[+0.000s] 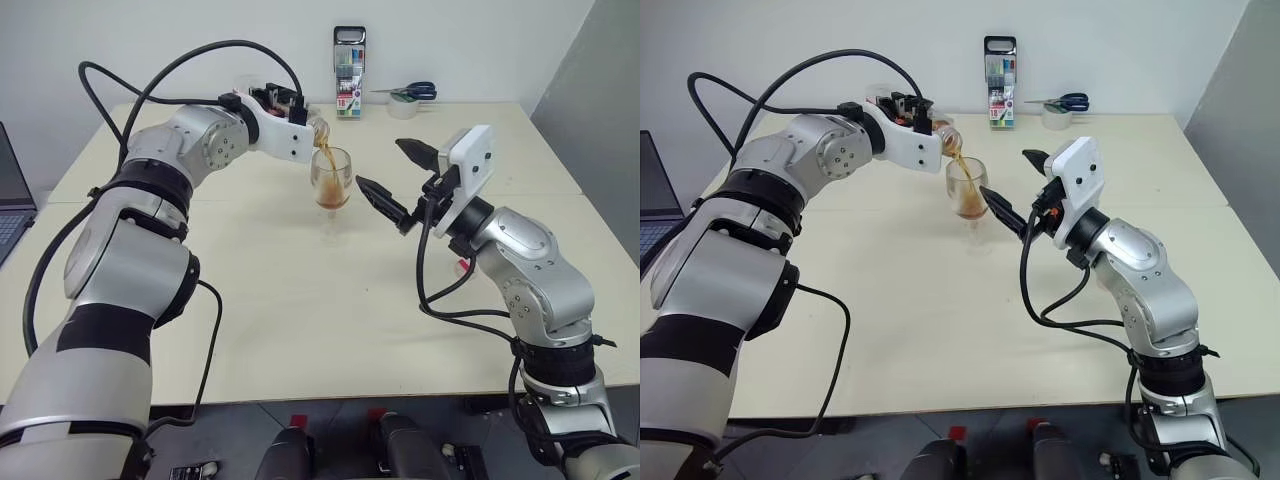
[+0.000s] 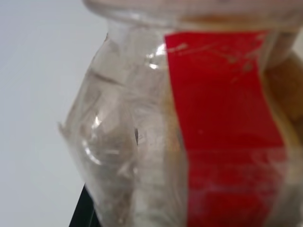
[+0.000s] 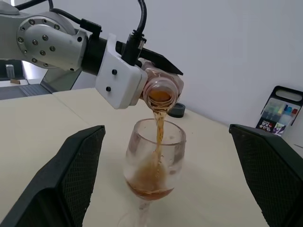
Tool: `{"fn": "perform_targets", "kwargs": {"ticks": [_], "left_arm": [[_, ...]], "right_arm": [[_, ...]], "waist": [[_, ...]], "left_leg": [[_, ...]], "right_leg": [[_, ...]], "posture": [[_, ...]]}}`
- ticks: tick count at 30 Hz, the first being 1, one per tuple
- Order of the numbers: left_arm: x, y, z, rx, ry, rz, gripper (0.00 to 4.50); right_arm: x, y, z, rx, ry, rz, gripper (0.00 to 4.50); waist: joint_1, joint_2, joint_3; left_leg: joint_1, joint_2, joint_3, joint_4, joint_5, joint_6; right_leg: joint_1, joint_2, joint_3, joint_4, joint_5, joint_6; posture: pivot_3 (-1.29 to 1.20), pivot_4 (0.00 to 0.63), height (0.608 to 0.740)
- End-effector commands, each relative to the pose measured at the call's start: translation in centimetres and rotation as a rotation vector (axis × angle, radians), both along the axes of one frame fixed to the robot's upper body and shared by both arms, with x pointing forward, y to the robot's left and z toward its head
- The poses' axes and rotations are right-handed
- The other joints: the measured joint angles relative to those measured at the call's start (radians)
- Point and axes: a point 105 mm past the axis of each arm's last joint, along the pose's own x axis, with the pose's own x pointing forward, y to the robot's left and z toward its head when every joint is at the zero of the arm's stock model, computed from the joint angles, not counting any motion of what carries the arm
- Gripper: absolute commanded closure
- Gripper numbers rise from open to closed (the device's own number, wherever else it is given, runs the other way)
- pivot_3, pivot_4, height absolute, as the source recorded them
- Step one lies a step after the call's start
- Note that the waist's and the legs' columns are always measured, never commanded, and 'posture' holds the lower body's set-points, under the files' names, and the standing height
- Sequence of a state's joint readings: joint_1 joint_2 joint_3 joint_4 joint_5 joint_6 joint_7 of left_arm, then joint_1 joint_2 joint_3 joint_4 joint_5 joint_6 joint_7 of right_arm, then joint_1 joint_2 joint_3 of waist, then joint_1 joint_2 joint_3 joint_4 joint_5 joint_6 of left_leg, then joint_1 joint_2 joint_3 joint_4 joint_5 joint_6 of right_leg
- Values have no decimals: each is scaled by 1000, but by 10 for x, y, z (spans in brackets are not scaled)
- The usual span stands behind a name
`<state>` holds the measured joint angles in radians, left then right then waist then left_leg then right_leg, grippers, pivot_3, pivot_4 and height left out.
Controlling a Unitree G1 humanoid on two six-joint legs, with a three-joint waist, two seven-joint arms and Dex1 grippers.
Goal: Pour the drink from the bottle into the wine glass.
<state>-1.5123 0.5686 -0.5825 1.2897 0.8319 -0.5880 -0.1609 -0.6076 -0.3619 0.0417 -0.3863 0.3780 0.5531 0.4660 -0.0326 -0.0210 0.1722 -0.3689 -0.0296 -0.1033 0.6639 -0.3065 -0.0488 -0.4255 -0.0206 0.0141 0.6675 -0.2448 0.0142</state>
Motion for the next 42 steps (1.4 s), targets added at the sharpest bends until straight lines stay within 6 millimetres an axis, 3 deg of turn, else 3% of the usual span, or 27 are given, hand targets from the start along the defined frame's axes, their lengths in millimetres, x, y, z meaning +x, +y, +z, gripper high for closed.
{"fn": "perform_targets", "kwargs": {"ticks": [1,25,34,42], "left_arm": [[-3,2,33,9,-98,5,2863],[-2,0,32,1,-90,14,2863],[-3,0,26,-156,-3,-10,2863],[-14,0,35,-471,95,-120,2863]], "right_arm": [[-4,-4,8,37,-39,9,0],[-7,-4,7,32,-38,7,0],[-8,-2,2,39,-8,21,0],[-12,7,7,65,12,74,0]], "waist": [[0,0,0],[0,0,0],[0,0,0],[-1,0,0]], "left_leg": [[0,0,0,0,0,0],[1,-1,2,2,0,0],[1,-1,3,2,0,0],[1,1,3,3,0,0]], "right_leg": [[0,0,0,0,0,0],[-1,0,2,6,0,1],[-1,0,2,7,0,1],[-1,0,3,8,0,1]], "posture": [[0,150,740],[0,150,740],[0,150,740],[0,150,740]]}}
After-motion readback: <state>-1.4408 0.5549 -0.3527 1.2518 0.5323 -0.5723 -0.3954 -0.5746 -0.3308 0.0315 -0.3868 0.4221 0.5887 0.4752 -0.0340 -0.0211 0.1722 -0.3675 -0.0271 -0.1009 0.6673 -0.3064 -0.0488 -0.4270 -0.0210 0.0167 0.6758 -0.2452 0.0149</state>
